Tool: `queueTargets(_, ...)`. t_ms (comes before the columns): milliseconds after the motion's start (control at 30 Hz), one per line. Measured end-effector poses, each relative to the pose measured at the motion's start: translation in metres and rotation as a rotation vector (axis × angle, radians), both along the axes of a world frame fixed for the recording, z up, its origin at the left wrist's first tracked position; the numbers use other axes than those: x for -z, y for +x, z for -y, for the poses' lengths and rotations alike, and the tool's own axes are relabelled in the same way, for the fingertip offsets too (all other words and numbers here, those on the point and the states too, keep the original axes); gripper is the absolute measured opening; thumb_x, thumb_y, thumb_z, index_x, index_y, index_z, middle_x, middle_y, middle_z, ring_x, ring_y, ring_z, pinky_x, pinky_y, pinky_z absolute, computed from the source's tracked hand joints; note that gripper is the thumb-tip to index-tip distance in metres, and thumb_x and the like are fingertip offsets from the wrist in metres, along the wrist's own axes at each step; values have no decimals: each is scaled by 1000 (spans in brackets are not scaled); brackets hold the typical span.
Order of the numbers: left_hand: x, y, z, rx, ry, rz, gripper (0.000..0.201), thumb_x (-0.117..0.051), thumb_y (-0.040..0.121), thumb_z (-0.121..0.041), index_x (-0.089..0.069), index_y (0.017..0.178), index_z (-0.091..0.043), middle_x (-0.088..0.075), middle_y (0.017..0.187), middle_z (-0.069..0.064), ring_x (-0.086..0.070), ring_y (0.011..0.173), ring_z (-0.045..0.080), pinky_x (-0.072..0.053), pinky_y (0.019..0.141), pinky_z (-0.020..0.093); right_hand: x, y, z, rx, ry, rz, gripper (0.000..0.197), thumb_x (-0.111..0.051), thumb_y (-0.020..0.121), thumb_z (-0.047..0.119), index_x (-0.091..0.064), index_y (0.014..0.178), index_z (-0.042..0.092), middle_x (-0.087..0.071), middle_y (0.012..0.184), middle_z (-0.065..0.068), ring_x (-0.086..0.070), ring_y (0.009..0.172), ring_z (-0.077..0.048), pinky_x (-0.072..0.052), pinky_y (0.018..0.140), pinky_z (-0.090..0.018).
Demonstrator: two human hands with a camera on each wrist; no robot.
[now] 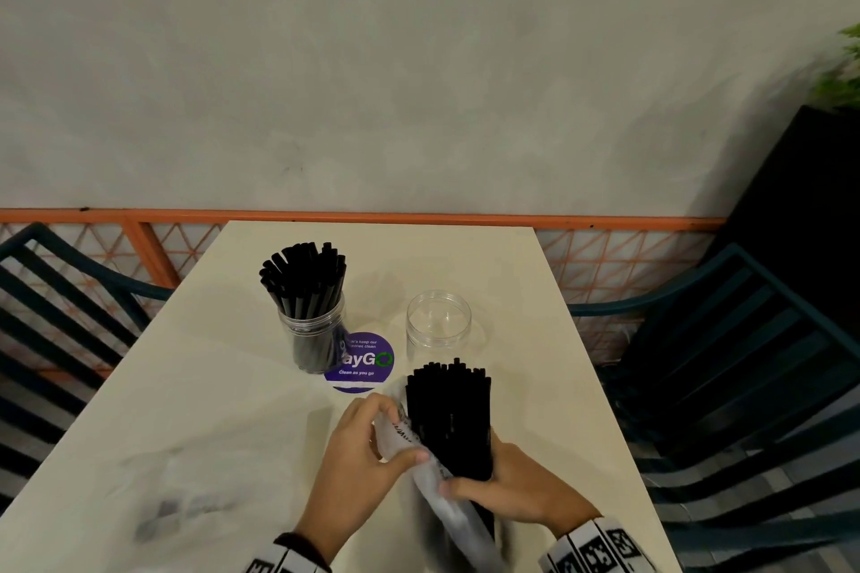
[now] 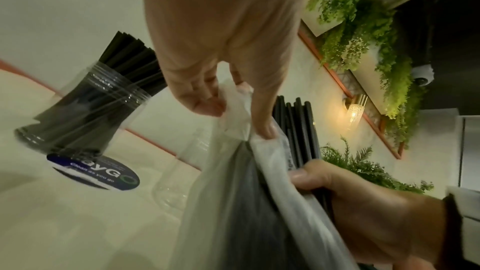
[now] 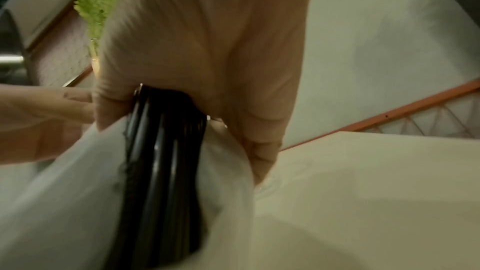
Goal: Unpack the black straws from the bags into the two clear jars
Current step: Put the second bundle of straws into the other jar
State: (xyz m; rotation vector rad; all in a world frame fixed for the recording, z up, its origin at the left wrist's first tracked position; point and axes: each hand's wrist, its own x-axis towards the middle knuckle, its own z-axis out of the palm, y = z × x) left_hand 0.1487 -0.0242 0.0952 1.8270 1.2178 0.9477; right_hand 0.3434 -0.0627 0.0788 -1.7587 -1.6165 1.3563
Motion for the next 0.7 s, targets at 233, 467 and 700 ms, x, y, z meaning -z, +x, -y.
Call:
queueTargets(233,14,-6,6,-151,-28,-1,42,-83,61,-20,-42,68,-26,-47,68,-2,-46,65,5,-37,55,12,-5,-1,6,53,73,54,89,-70,63,63,-27,133,30,-54,124,5,-53,113,-9,-46,93,-27)
queueTargets(467,9,-13,3,-300,3,-17,42,-82,61,-23,-41,69,-20,-49,73,1,-48,71,12,-34,56,23,-24,14,22,-50,49,-58,112,-83,62,38,-5,143,36,-23,137,12,-30,132,-11,-32,106,-24)
queueTargets(700,11,-11,9,-219,-2,-29,37,-82,63,-28,-47,71,-27,-52,69,-1,-50,62,14,-39,54,19,-9,23,23,47,319,259,51,-57,88,28,-39,136,33,-48,105,8,-50,100,-6,-35,79,0)
